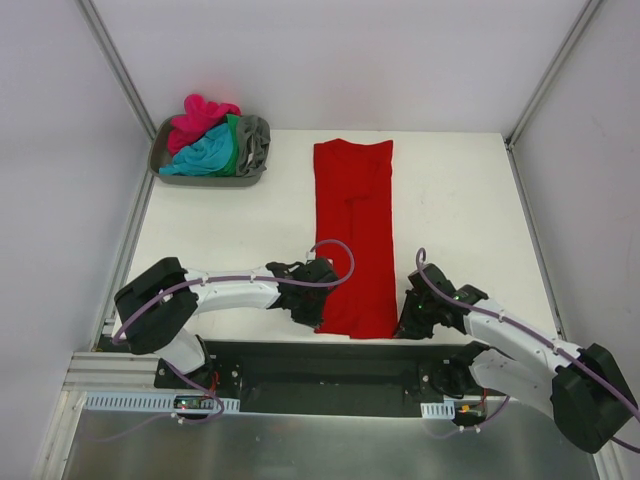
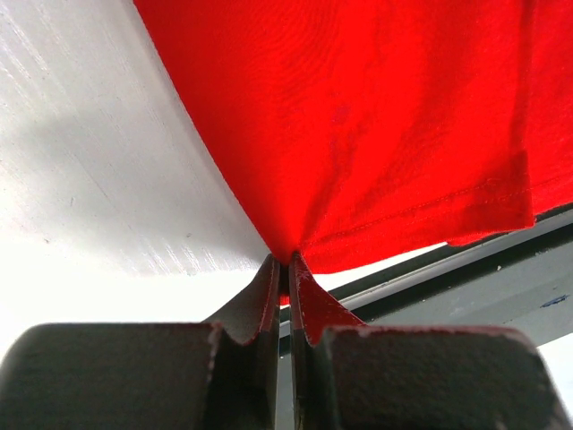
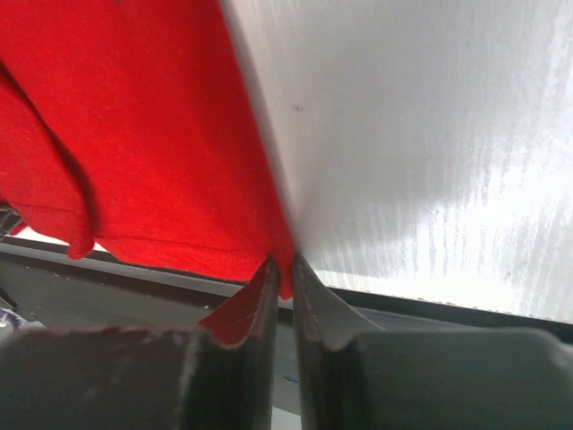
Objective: Fold and stack the t-shirts
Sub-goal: Grab the bottom of the folded rectangular tshirt with both arms, then fold the folded rectangular tshirt in 1/3 of the way
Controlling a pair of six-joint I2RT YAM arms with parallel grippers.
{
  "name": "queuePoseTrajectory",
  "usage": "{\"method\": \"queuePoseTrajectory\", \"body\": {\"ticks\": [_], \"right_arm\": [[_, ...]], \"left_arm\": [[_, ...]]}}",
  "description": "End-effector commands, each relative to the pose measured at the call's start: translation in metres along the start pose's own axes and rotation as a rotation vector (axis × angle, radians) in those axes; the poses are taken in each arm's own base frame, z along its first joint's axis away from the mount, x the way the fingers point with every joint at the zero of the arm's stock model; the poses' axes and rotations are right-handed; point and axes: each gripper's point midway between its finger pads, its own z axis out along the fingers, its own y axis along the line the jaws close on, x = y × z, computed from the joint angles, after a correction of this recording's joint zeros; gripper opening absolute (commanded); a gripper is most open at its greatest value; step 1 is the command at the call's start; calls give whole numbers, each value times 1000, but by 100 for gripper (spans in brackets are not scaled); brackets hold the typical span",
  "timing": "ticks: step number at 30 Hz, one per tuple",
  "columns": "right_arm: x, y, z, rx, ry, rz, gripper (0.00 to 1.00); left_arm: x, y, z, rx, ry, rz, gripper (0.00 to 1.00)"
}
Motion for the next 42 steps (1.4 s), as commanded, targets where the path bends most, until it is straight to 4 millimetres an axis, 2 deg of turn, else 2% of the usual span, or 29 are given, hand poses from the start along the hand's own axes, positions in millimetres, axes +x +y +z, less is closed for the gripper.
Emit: {"method": "queuePoseTrajectory", "body": {"ticks": [1,2,7,12,17,21,24,30,35,42], "right_arm": [[11,-23,4,108,26,37,3],[10,-24,3,117,22,39,1],[9,-29,-1,141,7,45,1],[11,-27,-1,123,18,34,1],[16,-4,3,-8,62,2,1],[22,28,-6,-178,101,-50,1],[10,42,-18,-230,34,-88,0],[-34,68,-41,-219,-120,-185,1],[-84,83,-52,-151,-242,-183,1],[-162,106,-76,-87,-478,-169,1]], "left_arm": [[21,31,2,-98,49,34,0],[22,33,2,-101,49,40,0],[32,50,0,-123,69,64,0],[40,57,-1,-142,91,59,0],[47,53,-3,-116,130,42,0],[34,37,-12,-67,82,35,0],[12,24,-27,-29,-17,39,0],[-58,15,-53,-25,-230,-1,0],[-124,10,-67,-5,-355,-36,0],[-197,9,-75,18,-441,-88,0]]}}
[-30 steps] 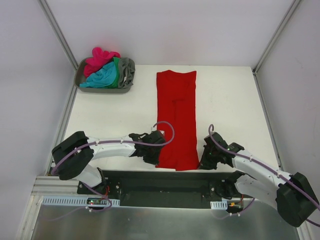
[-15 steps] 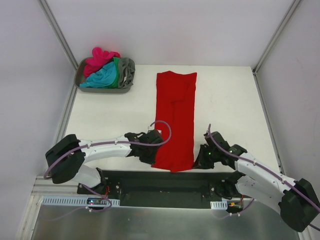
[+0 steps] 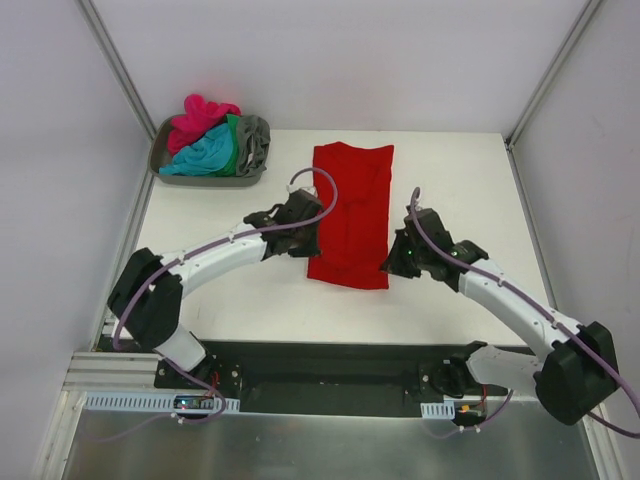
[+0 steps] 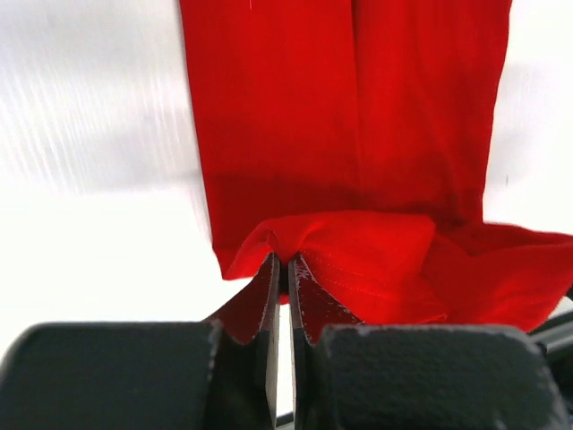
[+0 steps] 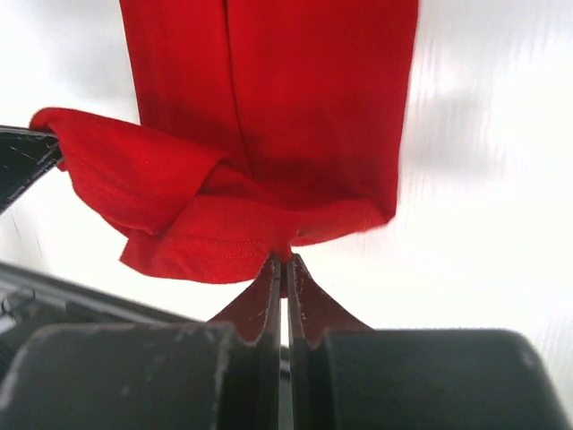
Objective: Fold and stack the t-shirts
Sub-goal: Fold the folded rectangular tshirt in 1/3 of the way
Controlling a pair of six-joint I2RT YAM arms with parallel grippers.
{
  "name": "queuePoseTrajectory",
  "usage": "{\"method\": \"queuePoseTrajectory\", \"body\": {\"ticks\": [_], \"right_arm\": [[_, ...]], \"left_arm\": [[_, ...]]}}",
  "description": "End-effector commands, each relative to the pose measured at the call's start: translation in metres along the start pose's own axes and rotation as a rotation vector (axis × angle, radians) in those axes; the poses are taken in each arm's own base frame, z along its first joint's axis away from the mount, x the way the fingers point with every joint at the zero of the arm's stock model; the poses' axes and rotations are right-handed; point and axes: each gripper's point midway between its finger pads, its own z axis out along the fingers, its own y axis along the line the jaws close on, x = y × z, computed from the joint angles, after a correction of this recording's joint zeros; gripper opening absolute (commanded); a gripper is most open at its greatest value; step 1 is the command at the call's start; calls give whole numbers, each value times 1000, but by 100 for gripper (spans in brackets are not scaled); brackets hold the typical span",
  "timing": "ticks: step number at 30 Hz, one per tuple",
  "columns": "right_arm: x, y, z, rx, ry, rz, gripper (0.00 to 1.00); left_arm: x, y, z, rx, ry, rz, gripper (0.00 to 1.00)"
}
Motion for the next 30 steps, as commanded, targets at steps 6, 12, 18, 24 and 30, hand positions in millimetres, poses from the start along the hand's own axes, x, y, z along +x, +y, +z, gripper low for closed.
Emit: {"method": "queuePoseTrajectory", "body": {"ticks": [6,12,18,24,30], "right_arm": [[-99,15,14,3,-179,-6,1],[-143,16,23,16,-226,-20,1],[-170,11,45,32,-231,-13,1],[-180,2,71,52,-188,10,1],[-185,-7,85,84,-179,27,1]], "left_arm": [[-97,-7,11,28,-142,12,0],[-128,-7,30,48,-146,8,0],[-143,-4,51,64,-123,-1,0],[-152,3,66,60,-113,-19,0],[-148,16,84,43,-78,-61,0]]}}
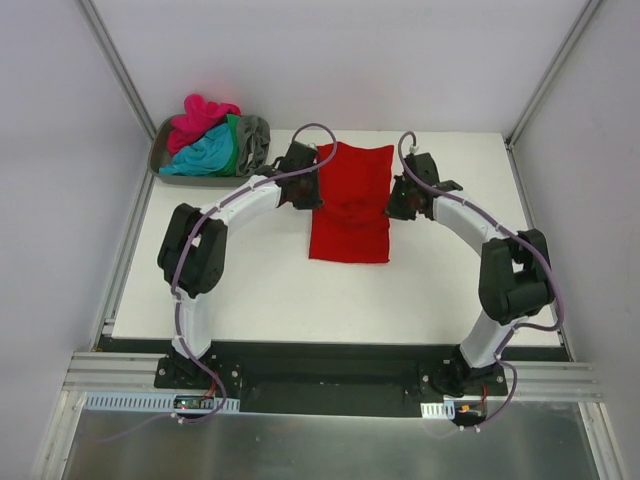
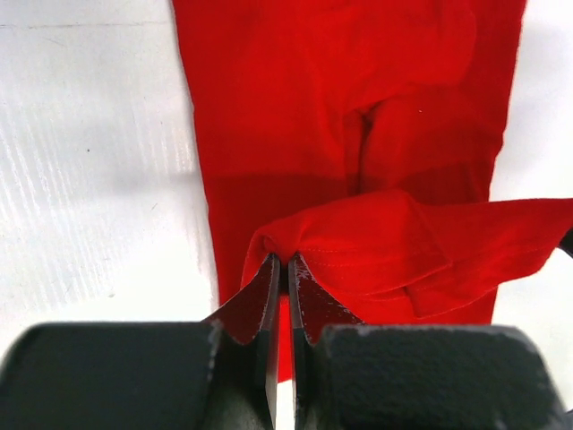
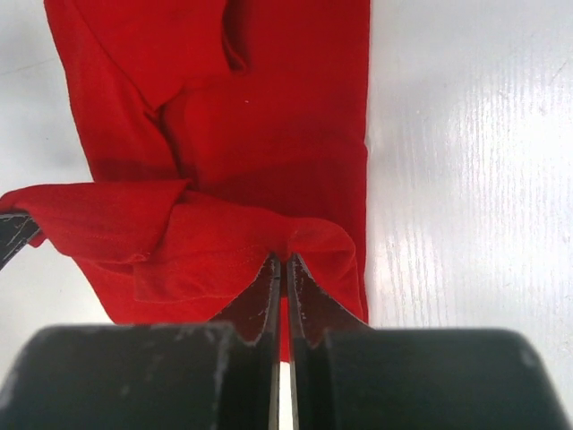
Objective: Fold and stack the t-shirts
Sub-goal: Fold the folded rectangular tshirt in 1/3 of the way
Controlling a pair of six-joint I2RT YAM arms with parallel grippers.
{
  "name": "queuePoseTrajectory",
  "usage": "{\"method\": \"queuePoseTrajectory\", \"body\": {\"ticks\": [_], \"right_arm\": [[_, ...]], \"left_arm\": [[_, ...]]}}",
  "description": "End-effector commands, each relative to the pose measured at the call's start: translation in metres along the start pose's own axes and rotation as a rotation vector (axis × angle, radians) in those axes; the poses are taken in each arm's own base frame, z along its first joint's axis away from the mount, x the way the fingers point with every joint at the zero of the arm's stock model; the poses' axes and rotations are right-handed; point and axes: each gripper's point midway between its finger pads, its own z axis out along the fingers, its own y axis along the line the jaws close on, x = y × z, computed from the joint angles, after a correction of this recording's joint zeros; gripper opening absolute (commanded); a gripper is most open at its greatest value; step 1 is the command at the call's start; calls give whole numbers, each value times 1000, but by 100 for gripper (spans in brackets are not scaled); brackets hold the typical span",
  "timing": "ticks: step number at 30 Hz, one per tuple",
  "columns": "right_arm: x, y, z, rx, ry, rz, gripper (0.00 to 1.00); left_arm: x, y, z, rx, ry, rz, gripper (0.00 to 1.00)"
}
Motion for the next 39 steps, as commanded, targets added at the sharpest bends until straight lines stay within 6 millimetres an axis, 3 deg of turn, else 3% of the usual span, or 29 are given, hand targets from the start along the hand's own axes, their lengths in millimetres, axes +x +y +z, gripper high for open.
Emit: {"method": "queuePoseTrajectory", "body": {"ticks": [1,7,9,11,13,14,17,19,21,24,29,35,39], "right_arm": [[-26,9,2,-22,-57,-5,1],[-26,2,13,7,-53,11,3],[-30,-2,19,30,-70,24,10],[-38,-8,25,61,-94,29,10],[-43,-6,28,58,-95,26,16],[-45,-5,28,50,-96,28,25],[-50,-1,19,41,-111,22,52],[-50,-4,10,53,-126,21,71],[-46,-6,1,55,-130,11,80],[-33,-7,-9,30,-110,-14,87],[7,30,-12,-129,-22,-150,100],[22,60,19,-153,40,-184,96],[12,77,33,-171,53,-184,96]], "left_arm": [[-14,2,7,12,-15,-14,1],[-13,6,28,29,24,-32,7],[-14,6,32,24,25,-35,14],[-16,7,30,23,17,-39,31],[-18,7,27,16,5,-38,54],[-20,7,23,13,-3,-36,69],[-23,7,11,14,-25,-35,97],[-22,7,2,14,-34,-37,99],[-16,11,-6,8,-36,-45,99],[-9,17,-24,-2,-54,-57,99],[17,37,-51,-39,-78,-73,99],[58,63,-73,-77,-67,-116,99],[86,74,-77,-70,-43,-139,99]]}}
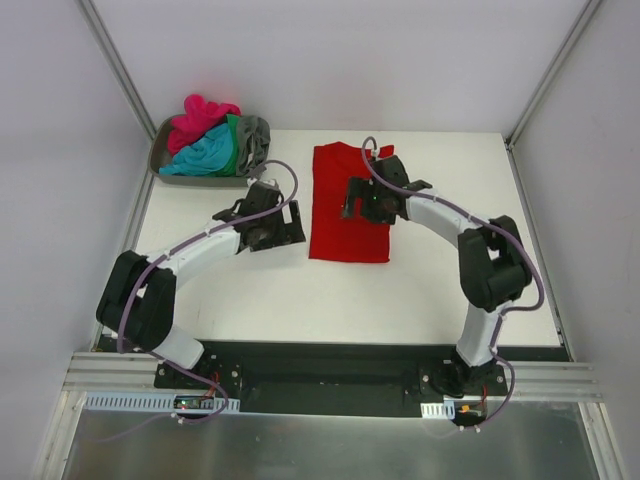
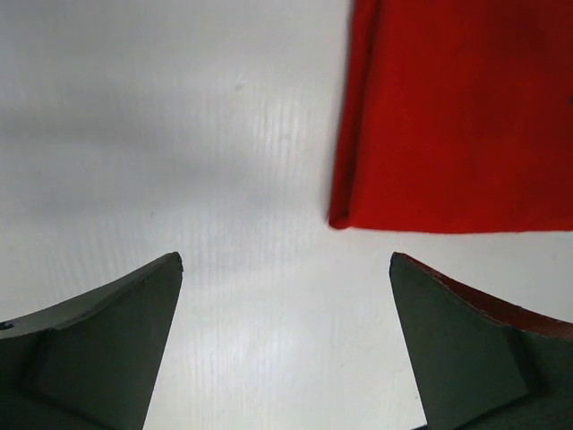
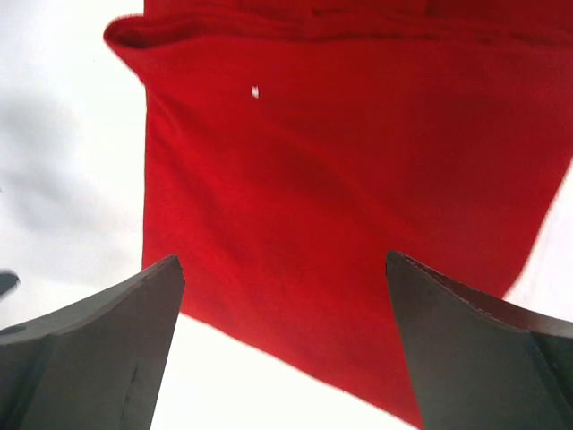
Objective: Fold and stack the t-shirts
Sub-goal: Fold the folded rectangular tshirt in 1/3 of the way, then grab one side of the 2/3 rectangular tshirt with both arms
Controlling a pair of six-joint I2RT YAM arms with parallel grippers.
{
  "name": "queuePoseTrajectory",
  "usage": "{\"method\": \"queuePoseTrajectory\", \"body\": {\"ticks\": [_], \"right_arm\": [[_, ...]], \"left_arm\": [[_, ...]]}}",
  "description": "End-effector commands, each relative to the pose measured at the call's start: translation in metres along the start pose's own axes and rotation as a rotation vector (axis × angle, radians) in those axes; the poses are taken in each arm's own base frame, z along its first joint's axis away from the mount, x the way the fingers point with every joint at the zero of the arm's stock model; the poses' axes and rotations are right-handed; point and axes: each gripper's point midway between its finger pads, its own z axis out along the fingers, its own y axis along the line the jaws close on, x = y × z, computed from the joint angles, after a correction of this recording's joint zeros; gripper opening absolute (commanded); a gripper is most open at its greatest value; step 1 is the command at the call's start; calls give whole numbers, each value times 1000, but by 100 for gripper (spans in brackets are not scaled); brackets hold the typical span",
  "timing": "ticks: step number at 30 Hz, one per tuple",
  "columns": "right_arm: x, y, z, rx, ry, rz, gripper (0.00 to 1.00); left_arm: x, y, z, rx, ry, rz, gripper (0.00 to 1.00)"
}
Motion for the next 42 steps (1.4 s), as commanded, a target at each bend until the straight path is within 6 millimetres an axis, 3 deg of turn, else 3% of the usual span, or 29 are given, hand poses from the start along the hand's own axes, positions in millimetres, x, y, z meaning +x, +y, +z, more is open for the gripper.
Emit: {"method": "queuePoseTrajectory", "body": {"ticks": [1,7,13,19,22,26,35,42], "right_arm": [[-29,16,10,-41,-26,-13,96],[-14,-8,-11,60,-55,4,96],[31,-39,-38,126,-33,57,96],[65,-60,-52,143,-24,106,96],[68,-68,-54,153,-28,131,96],[71,-71,-51,142,-38,159,96],[77,-71,-46,133,-14,193,96],[81,-73,-47,133,-15,201,96]], "left_arm": [[14,8,-7,18,-9,-51,99],[21,-15,9,130,59,-58,98],[15,-39,36,193,108,-54,84],[25,-34,59,158,160,-71,62],[36,-29,63,149,192,-90,52],[47,-25,71,128,223,-100,49],[55,-30,70,151,254,-94,23],[68,-29,61,164,285,-100,25]]}}
